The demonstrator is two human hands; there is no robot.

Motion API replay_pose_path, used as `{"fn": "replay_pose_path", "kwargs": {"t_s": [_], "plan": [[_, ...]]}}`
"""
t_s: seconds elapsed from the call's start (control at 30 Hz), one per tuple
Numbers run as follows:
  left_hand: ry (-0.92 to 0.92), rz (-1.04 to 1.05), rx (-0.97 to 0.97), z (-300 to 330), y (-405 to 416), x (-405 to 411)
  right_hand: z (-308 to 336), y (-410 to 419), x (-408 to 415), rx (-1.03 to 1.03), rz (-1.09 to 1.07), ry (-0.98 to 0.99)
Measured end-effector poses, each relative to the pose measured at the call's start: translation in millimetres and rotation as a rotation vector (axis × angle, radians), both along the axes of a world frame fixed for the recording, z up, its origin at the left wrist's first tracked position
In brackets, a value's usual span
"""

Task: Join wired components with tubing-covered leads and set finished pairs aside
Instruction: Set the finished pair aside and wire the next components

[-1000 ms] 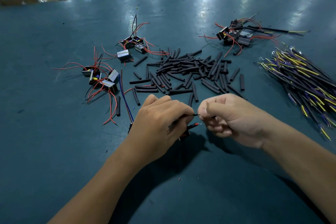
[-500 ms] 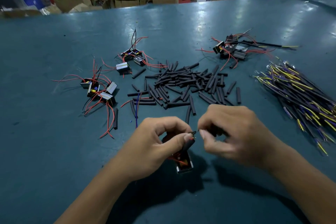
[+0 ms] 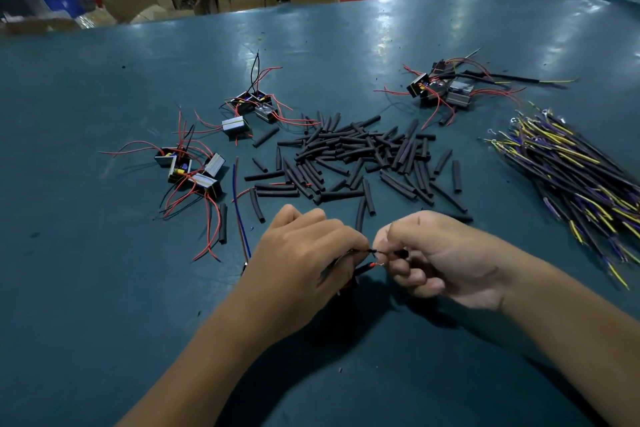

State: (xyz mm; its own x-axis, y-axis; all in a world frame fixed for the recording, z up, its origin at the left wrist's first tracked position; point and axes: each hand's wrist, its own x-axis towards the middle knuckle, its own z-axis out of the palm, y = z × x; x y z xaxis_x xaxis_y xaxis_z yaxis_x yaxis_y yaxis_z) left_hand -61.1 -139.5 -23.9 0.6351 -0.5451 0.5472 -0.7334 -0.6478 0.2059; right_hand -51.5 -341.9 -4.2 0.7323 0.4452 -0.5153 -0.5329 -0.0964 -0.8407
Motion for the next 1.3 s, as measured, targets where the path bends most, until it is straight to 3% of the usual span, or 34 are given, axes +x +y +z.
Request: {"fn": "replay_pose_path", "kwargs": {"t_s": [0.6, 0.9, 1.3], "plan": [[0.031, 0.019, -0.065, -1, 2, 1, -3, -1, 1, 0.158, -0.03, 0.045], [0.108, 0.037, -0.143, 1, 2, -1, -7, 1, 0, 0.141, -0.01, -0.212], [0.26, 0.024, -0.212, 2, 4, -2, -12, 0, 1, 0.141, -0.011, -0.391]]}}
